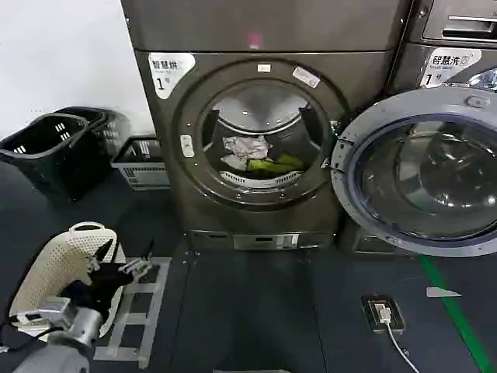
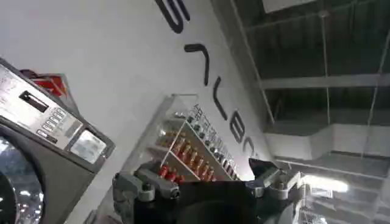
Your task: Grasp the clothes from the dryer.
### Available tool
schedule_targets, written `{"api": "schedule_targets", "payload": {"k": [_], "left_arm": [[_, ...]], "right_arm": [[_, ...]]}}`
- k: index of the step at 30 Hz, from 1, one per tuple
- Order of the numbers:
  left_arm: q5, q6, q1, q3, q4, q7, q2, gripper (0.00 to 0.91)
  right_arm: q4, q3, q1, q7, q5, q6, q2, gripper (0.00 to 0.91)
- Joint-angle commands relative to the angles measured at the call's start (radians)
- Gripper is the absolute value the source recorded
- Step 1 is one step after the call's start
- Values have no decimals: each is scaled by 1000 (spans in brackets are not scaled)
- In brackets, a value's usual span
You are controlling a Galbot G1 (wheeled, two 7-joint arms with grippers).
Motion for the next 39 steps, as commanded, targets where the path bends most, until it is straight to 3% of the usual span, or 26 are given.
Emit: {"api": "schedule_targets", "payload": {"k": [1,39], "left_arm": [[-1,-1,-1,-1,0,9,2,907],[2,-2,8,1,-10,3,-4,907]], "right_arm": [[-2,-3,-1,4,17,9,2,907],[3,-9,8,-9,30,17,9,907]]}}
